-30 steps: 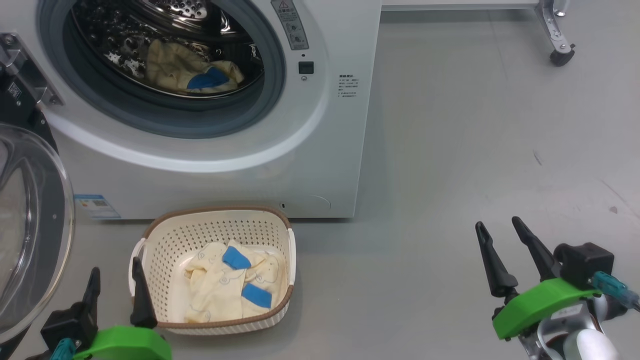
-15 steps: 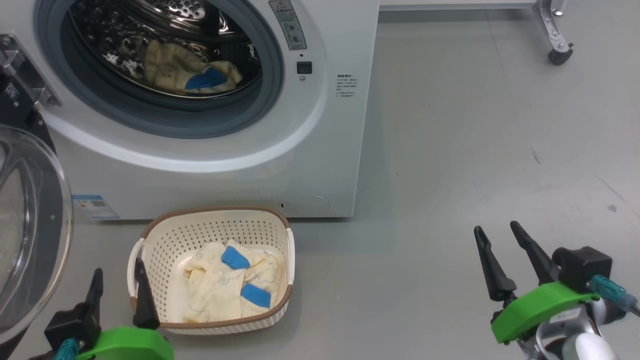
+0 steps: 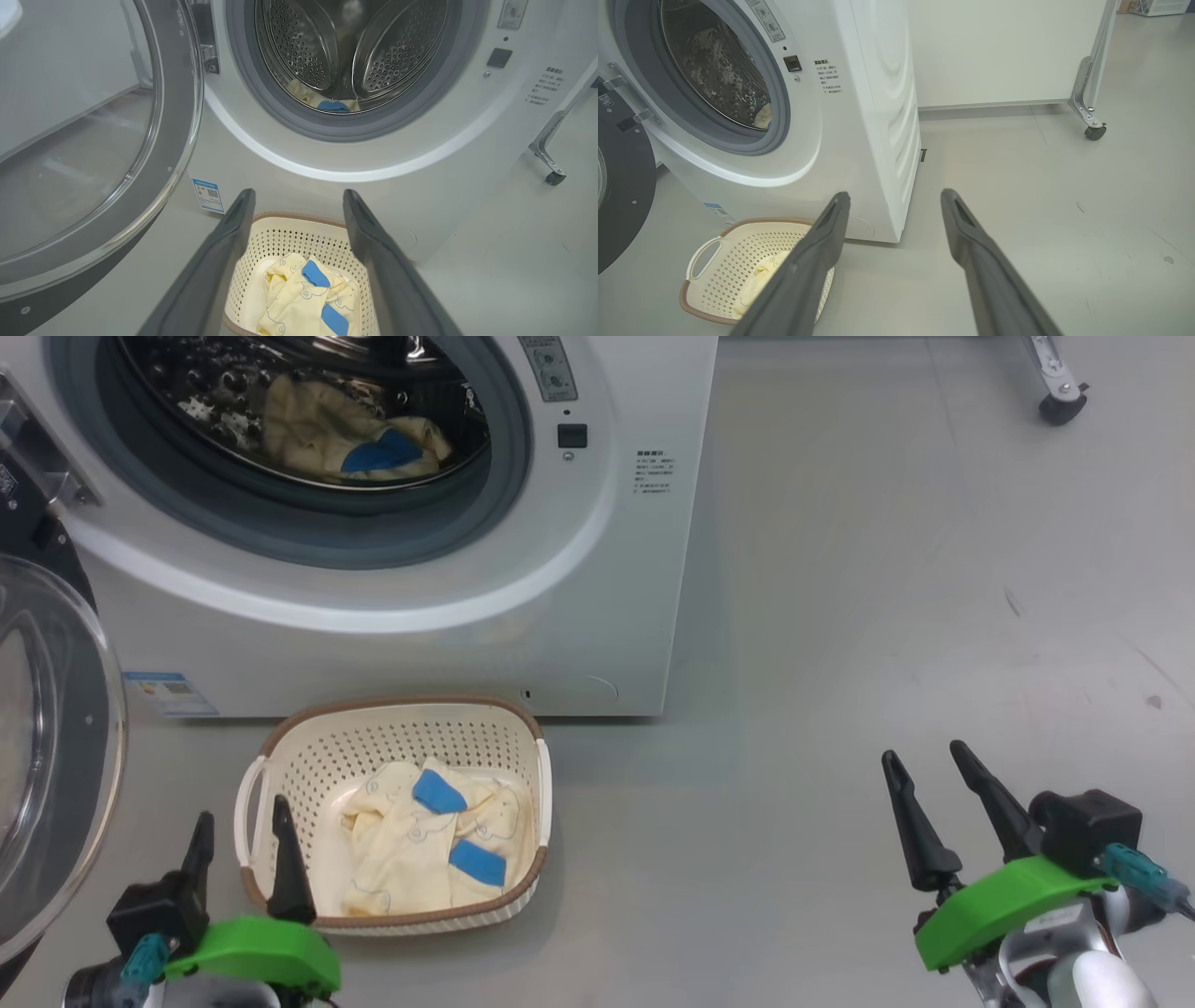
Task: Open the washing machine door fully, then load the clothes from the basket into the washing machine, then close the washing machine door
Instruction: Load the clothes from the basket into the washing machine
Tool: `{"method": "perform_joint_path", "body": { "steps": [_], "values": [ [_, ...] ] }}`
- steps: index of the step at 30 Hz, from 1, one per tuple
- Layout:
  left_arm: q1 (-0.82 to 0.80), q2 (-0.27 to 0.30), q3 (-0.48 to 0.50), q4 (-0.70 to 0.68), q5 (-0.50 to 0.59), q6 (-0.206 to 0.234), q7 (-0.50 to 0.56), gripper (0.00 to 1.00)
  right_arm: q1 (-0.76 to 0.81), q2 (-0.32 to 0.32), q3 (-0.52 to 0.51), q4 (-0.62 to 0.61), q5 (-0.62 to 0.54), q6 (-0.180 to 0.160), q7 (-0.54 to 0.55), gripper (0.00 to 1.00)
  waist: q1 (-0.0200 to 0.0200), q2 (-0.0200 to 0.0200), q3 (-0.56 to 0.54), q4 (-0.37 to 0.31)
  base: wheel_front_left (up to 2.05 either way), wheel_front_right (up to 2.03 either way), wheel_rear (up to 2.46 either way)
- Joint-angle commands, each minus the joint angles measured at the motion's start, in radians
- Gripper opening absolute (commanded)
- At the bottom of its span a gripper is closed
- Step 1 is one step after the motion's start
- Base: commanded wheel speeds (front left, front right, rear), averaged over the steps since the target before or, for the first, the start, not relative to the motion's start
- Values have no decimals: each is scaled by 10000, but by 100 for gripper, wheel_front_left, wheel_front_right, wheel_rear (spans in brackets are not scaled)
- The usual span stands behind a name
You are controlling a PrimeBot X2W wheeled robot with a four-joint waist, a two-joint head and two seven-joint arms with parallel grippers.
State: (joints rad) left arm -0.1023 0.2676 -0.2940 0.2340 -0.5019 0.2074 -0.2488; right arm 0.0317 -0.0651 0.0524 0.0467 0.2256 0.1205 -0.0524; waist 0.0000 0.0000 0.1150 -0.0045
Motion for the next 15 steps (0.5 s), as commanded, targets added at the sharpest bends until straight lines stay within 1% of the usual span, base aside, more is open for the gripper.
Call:
{"method": "perform_joint_path", "body": {
  "steps": [1, 6, 15],
  "values": [
    [-605, 137, 370, -165, 15, -40, -11, 100, -489, -112, 216, -404, -42, 102, -24, 100, 0, 0, 197, -3, 0, 0, 0],
    [-1441, 84, 299, 531, -115, -330, 146, 100, -827, -144, 300, -478, -9, 102, -75, 100, 0, 0, 949, -75, 0, 0, 0],
    [-3386, 33, 41, 2540, -268, -1248, 298, 100, -1768, -247, 574, -514, 84, 102, -337, 100, 0, 0, 2859, -343, 0, 0, 0]
  ]
}}
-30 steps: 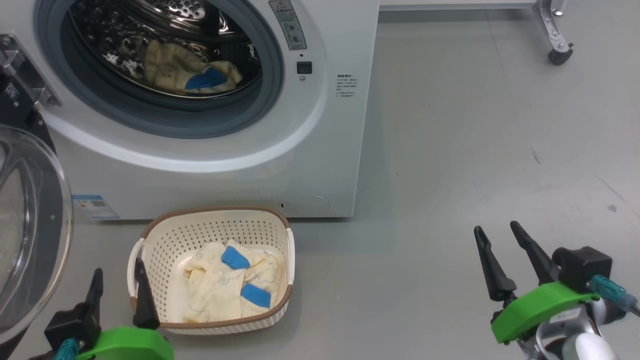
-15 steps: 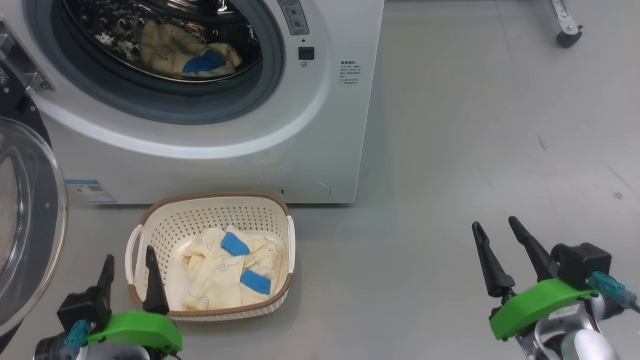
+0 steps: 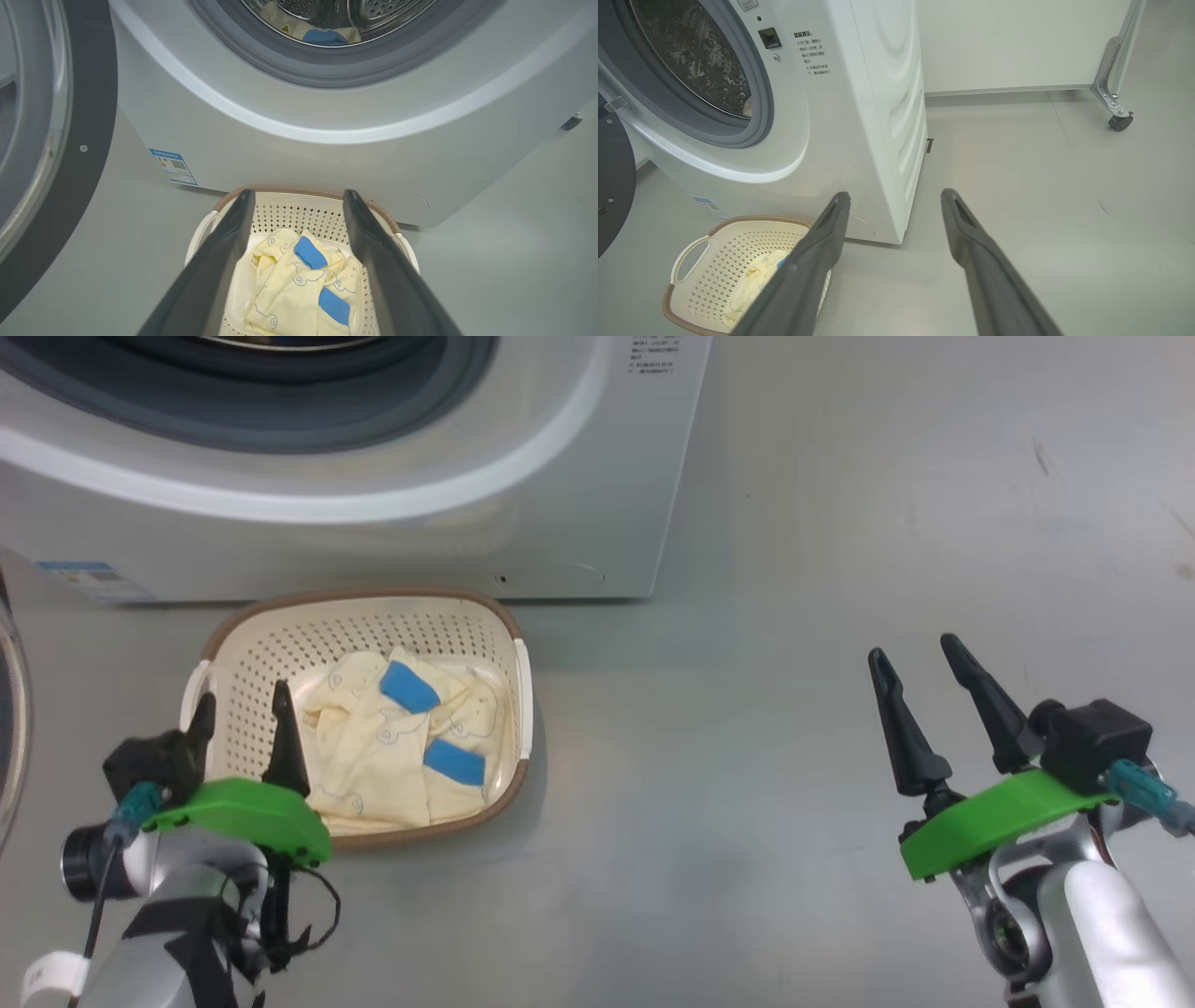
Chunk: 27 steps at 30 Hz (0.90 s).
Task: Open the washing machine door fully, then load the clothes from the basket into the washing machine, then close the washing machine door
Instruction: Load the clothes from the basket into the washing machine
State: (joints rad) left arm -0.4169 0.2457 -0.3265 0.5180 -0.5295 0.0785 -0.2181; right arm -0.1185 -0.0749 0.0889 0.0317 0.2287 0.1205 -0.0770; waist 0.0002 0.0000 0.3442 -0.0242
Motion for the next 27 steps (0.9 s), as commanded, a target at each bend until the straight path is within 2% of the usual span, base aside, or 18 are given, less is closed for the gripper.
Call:
{"method": "perform_joint_path", "body": {
  "steps": [1, 14, 27],
  "values": [
    [-478, 254, 335, -59, 30, -38, -19, 100, -401, -164, 260, -365, 63, 102, -134, 100, -2, 0, 795, -184, 0, 0, 0],
    [-3210, 421, -26, 2947, 422, -938, -229, 100, -1967, -345, 703, -214, 224, 102, -722, 100, -2, 0, 3518, -723, 0, 0, 0],
    [-4774, 717, 5, 5086, 407, -1506, -376, 100, -2792, -307, 948, -97, 304, 102, -1250, 100, -2, 0, 5178, -1225, 0, 0, 0]
  ]
}}
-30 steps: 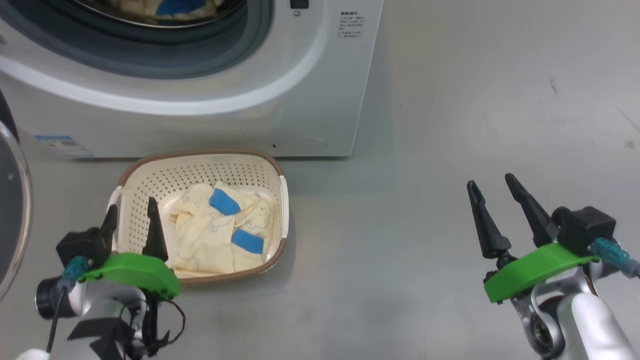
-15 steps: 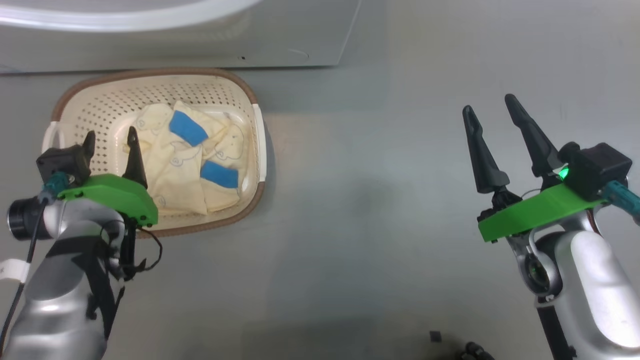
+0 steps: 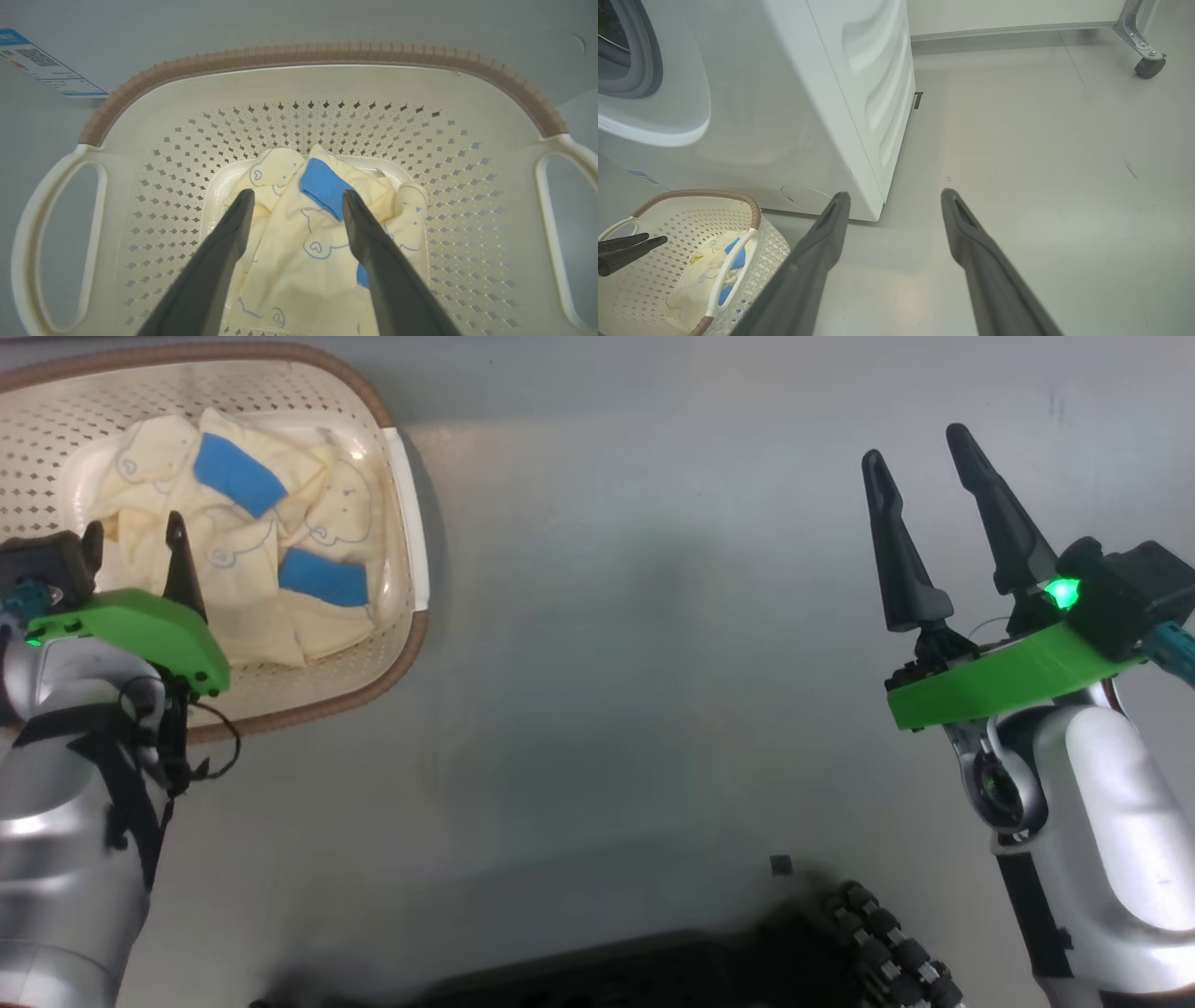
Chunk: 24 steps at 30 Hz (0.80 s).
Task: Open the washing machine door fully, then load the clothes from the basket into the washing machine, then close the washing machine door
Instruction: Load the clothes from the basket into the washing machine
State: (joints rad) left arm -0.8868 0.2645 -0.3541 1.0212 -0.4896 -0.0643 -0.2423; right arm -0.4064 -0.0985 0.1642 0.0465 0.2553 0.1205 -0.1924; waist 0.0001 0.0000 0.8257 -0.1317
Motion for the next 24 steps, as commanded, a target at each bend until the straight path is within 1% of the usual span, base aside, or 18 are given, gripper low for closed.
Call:
{"method": "perform_joint_path", "body": {
  "steps": [1, 7, 13, 22, 23, 24],
  "values": [
    [-184, 561, 265, 200, 5, -129, -134, 100, 38, -67, 225, -238, 37, 102, -114, 100, -1, 0, 456, -175, 0, 0, 0],
    [-722, 656, 202, 745, -24, -302, -129, 100, -112, -60, 327, -238, 57, 102, -185, 100, -1, 0, 948, -294, 0, 0, 0],
    [-1271, 906, 148, 1310, -130, -473, 33, 100, -207, -47, 373, -230, 88, 102, -260, 100, -1, 0, 1475, -521, 0, 0, 0],
    [-1773, 940, 123, 1924, -539, -621, 588, 100, -226, -64, 408, -119, 123, 102, -359, 100, -1, 0, 1737, -742, 0, 0, 0],
    [-1800, 936, 115, 1961, -579, -628, 621, 88, -227, -69, 411, -111, 127, 102, -367, 100, -1, 0, 1731, -758, 0, 0, 0],
    [-1824, 930, 98, 1993, -609, -634, 649, 68, -226, -74, 411, -104, 133, 102, -373, 100, -1, 0, 1723, -778, 0, 0, 0]
  ]
}}
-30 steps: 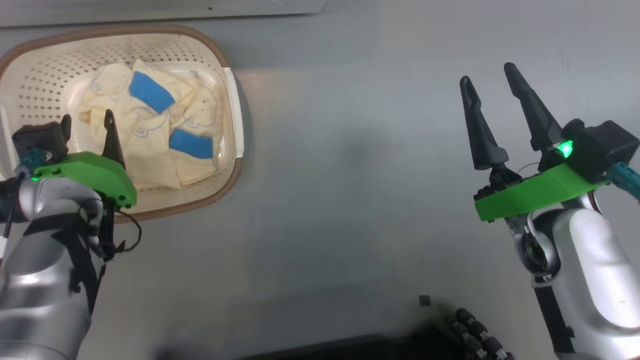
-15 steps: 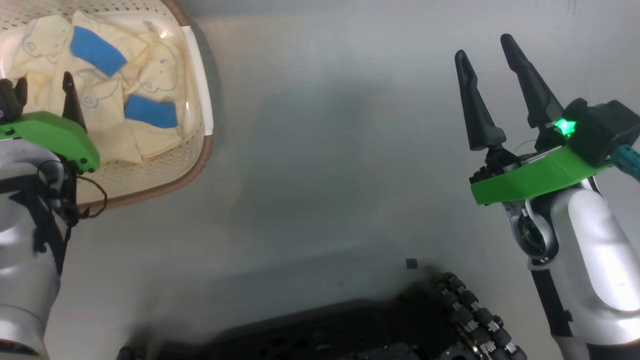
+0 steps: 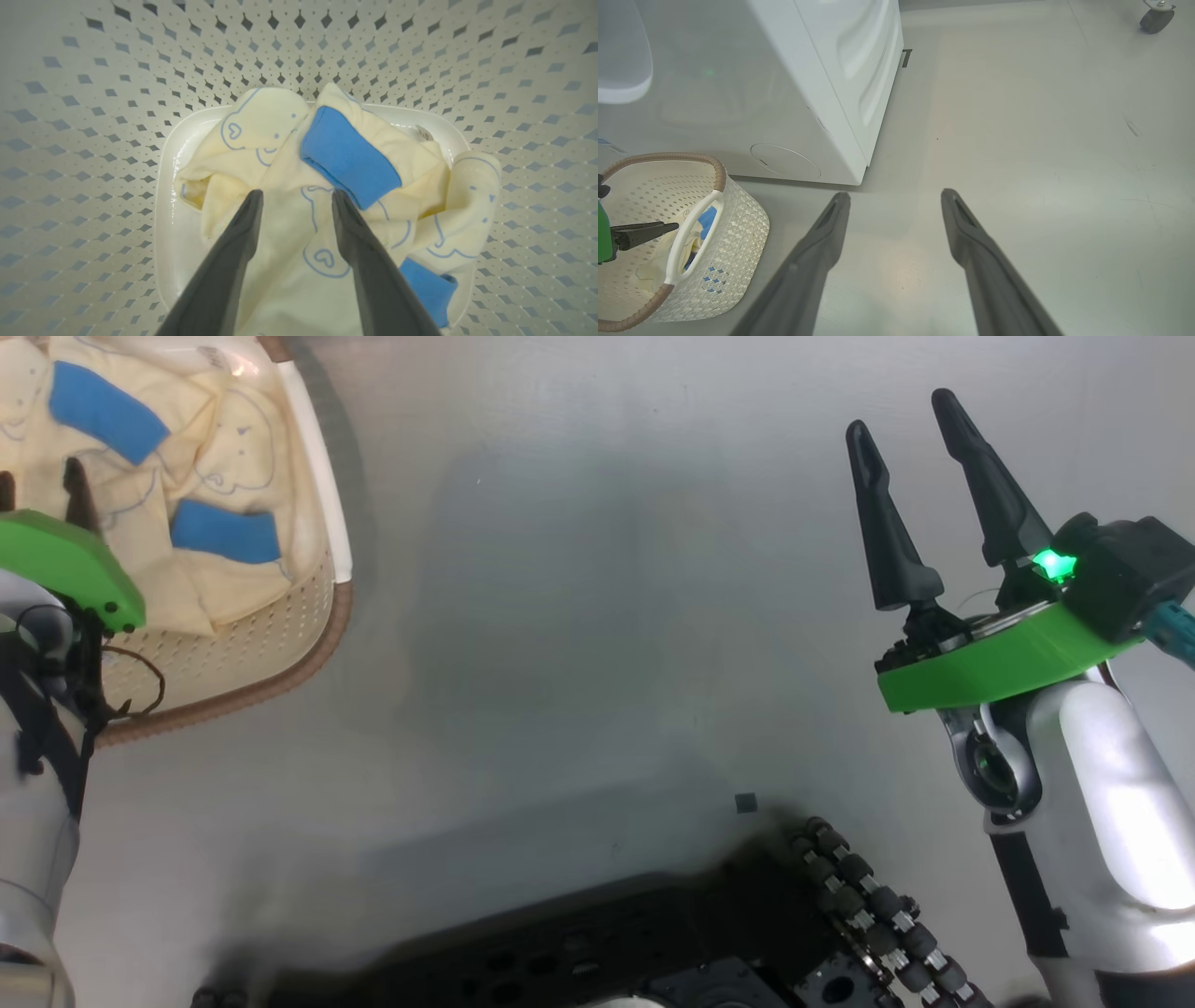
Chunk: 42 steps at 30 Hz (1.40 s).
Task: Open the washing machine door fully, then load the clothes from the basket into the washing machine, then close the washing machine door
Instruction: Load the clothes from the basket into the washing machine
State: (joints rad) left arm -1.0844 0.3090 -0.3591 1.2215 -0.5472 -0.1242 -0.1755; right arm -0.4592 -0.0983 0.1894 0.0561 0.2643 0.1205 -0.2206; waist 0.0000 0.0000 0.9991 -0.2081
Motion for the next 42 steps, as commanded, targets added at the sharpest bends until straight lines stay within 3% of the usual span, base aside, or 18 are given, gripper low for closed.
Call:
{"method": "perform_joint_path", "body": {
  "steps": [1, 2, 12, 19, 33, 42],
  "values": [
    [131, 481, 127, 23, -71, -42, 42, 41, 301, -79, 155, -193, 43, 102, -97, 100, 0, 0, -18, -31, 0, 0, 0],
    [113, 481, 106, 47, -101, -46, 75, 0, 301, -83, 147, -187, 45, 102, -103, 100, 0, 0, -27, -42, 0, 0, 0],
    [239, 404, 20, 191, -217, 5, -480, 0, 380, -84, -30, -83, -7, 102, -135, 100, 0, 0, -356, 114, 0, 0, 0],
    [558, 440, 97, -386, -86, 397, -839, 0, 506, -86, -224, -124, -67, 102, -123, 100, 0, 0, -695, 385, 0, 0, 0],
    [3076, 686, 1396, -5597, 1088, 1707, -860, 0, 897, -81, -627, -206, -149, 102, -50, 100, 0, 0, -1604, 889, 0, 0, 0],
    [4833, 438, 1752, -7949, 1628, 2011, -861, 0, 1315, -52, -692, -88, -158, 102, 49, 100, 0, 0, -2768, 1068, 0, 0, 0]
  ]
}}
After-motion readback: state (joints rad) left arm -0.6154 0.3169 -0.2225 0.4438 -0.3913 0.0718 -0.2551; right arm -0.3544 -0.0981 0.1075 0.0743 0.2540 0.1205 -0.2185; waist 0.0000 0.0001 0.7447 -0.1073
